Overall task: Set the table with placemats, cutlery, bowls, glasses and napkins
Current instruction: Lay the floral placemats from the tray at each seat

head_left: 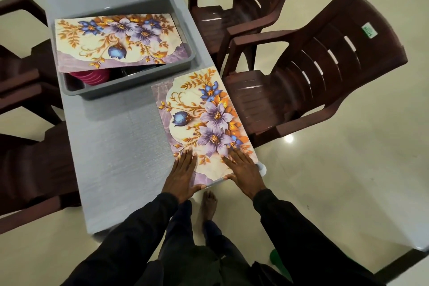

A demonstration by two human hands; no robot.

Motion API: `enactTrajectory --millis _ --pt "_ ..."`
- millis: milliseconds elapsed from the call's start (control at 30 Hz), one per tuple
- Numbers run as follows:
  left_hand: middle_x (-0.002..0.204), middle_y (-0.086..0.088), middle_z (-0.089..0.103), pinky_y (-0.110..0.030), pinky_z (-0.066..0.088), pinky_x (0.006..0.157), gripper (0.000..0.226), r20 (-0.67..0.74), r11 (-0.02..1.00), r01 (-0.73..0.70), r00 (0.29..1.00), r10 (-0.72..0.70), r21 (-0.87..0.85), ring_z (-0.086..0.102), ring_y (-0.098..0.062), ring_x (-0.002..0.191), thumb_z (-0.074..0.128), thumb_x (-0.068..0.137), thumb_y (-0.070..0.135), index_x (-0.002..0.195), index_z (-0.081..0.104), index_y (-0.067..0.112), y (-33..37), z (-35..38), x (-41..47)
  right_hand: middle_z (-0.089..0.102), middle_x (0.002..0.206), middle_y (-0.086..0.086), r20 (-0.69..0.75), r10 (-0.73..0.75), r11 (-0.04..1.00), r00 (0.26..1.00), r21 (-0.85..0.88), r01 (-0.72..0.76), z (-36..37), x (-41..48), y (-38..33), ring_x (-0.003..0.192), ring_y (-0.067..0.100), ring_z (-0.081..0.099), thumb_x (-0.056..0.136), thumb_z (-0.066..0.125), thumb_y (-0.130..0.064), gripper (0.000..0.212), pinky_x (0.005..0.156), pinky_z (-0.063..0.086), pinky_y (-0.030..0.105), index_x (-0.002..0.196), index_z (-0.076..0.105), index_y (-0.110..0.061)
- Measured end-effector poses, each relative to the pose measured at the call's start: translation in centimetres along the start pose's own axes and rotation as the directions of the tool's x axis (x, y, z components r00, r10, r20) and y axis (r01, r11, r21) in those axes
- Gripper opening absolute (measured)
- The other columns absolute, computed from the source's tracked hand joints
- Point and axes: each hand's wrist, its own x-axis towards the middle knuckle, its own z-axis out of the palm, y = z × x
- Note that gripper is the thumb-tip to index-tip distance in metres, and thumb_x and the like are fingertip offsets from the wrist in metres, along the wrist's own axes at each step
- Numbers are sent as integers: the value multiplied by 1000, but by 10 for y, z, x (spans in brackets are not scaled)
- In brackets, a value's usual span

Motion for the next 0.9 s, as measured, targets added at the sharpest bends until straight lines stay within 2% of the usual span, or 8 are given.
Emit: enactTrajectory --millis 67,167,267,367,600,700,800,900 --pt "169 -9 1 -47 7 124 110 7 1000 8 1000 -8 -7 2 -31 156 27 86 89 162 12 11 1 0 0 51 151 11 5 3 1000 1000 -3 -3 -2 0 -2 141 34 46 75 87 -39 76 109 42 51 142 58 -20" --pt "169 -9 -3 -45 4 125 111 -15 1000 8 1000 -8 -14 -3 -30 156 25 85 90 162 7 13 2 -2 -3 50 152 11 0 0 1000 1000 -8 0 -2 -2 -3 141 34 46 76 86 -41 75 111 34 49 143 58 -19" --pt "169 -8 -9 -43 -1 124 108 -39 1000 12 999 -12 -10 -9 -28 156 33 87 86 162 0 15 3 -2 -4 46 156 9 -6 3 1000 1000 -16 -3 -3 -4 -3 145 33 42 81 82 -45 74 114 27 45 145 55 -21" --pt "168 -8 -13 -43 -1 126 107 -36 1000 6 999 -6 9 -11 -29 156 36 88 83 162 -3 15 3 -3 -6 43 158 9 -10 -4 1000 1000 -25 3 -4 -6 -4 147 32 38 83 80 -47 74 115 27 44 147 53 -21" --pt "170 -7 -7 -49 12 127 111 -18 999 8 1000 -9 -43 -5 -28 157 19 84 91 164 7 15 3 -11 -7 46 156 9 1 -6 1000 1000 -29 6 -4 -5 -4 145 33 42 77 84 -48 77 114 41 52 143 56 -19" --pt "171 -5 -5 -44 6 128 108 -57 997 42 997 -46 -68 -5 -24 158 32 87 88 164 6 16 1 -27 -12 56 145 14 -33 -5 1000 999 9 5 -10 0 -8 135 35 53 74 86 -48 80 109 46 49 140 56 -13" --pt "171 -4 3 -35 -2 127 100 -153 987 73 984 -95 -143 1 -22 158 47 92 76 163 10 16 -8 -52 -18 67 130 12 -98 -4 998 995 57 9 -21 21 -16 121 32 63 81 82 -41 61 101 53 45 130 62 -10" --pt "170 1 7 -26 0 123 91 -216 955 142 956 -201 -260 5 -18 157 44 96 70 163 11 19 -30 -79 -21 72 115 11 -155 -5 995 988 100 21 -39 54 -29 107 33 68 87 76 -23 36 92 56 42 119 68 -7"
